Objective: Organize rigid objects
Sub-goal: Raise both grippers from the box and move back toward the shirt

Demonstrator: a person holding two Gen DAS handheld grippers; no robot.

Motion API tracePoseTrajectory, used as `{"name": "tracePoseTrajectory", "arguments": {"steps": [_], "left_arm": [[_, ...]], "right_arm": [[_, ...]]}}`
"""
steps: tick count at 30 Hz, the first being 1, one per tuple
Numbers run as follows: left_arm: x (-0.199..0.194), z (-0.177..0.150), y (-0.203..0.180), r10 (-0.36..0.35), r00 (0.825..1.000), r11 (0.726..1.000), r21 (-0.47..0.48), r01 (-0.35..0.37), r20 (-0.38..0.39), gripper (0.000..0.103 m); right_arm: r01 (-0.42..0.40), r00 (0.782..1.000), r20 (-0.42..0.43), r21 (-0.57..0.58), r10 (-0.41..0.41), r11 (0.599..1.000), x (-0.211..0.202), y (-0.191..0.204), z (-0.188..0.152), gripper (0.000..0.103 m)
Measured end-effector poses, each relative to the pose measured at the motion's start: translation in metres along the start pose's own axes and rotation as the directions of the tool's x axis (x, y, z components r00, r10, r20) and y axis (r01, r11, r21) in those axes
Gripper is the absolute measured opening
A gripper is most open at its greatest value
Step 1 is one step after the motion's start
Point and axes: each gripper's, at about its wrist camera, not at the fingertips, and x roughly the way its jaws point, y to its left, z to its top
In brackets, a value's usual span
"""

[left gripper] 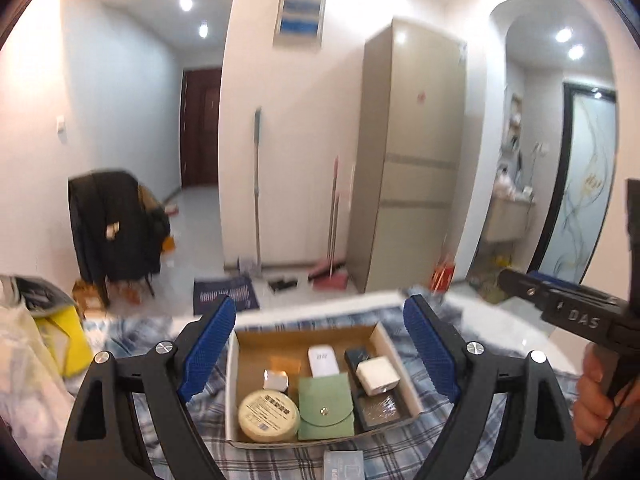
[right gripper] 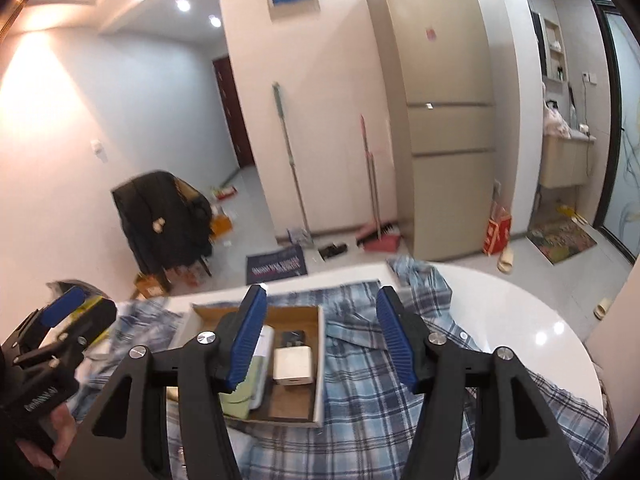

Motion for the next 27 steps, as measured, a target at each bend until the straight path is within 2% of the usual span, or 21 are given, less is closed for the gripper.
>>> {"name": "tracePoseTrajectory", "arguments": {"steps": [2,3,6,11,14,15,17,18,20,25,27], "left_arm": [[-0.027,0.004,0.002,0.013,0.999,1.0,0.001,-0.013,0.052,0.101],[-0.042,0.006,0.004,0.014,0.996,1.0,-0.004,-0.014,0.083,0.103],[-0.083,0.006,0.012,0.007,0.987,1.0,-0.029,-0.003,0.163,0.103],[-0.127,-0.006,0.017,0.035,0.973,0.998,-0.054,-0.023,0.228,0.103],[-0.149,-0.015,0.019,0.07,0.959,0.997,-0.059,-0.056,0.275,0.103],[-0.153,-0.018,0.019,0.096,0.951,0.995,-0.066,-0.08,0.293,0.103],[-0.16,-0.023,0.023,0.167,0.928,0.985,-0.096,-0.143,0.332,0.103],[-0.163,-0.027,0.025,0.181,0.92,0.983,-0.105,-0.153,0.347,0.103],[-0.164,-0.034,0.029,0.15,0.921,0.987,-0.107,-0.119,0.359,0.103],[-0.16,-0.052,0.039,0.142,0.912,0.986,-0.138,-0.094,0.386,0.103],[-0.156,-0.057,0.043,0.137,0.915,0.986,-0.14,-0.089,0.379,0.103]], "right_arm": [[-0.001,1.0,0.028,-0.014,0.001,1.0,-0.02,0.006,0.002,0.059],[-0.003,0.999,0.043,-0.025,0.004,1.0,-0.031,0.01,0.002,0.059],[-0.01,0.996,0.092,-0.047,0.014,0.999,-0.062,0.019,0.001,0.063],[-0.012,0.989,0.148,-0.052,0.02,0.999,-0.096,0.028,-0.009,0.071],[-0.021,0.987,0.16,-0.057,0.029,0.998,-0.106,0.033,-0.016,0.076],[-0.018,0.986,0.165,-0.061,0.028,0.998,-0.108,0.036,-0.019,0.078],[-0.01,0.983,0.182,-0.065,0.021,0.998,-0.115,0.04,-0.025,0.093],[-0.003,0.981,0.196,-0.064,0.016,0.998,-0.117,0.042,-0.028,0.096],[0.014,0.976,0.219,-0.067,0.001,0.998,-0.122,0.045,-0.034,0.102],[0.048,0.971,0.237,-0.085,-0.026,0.995,-0.124,0.057,-0.046,0.102],[0.051,0.972,0.234,-0.091,-0.028,0.995,-0.123,0.06,-0.049,0.102]]}}
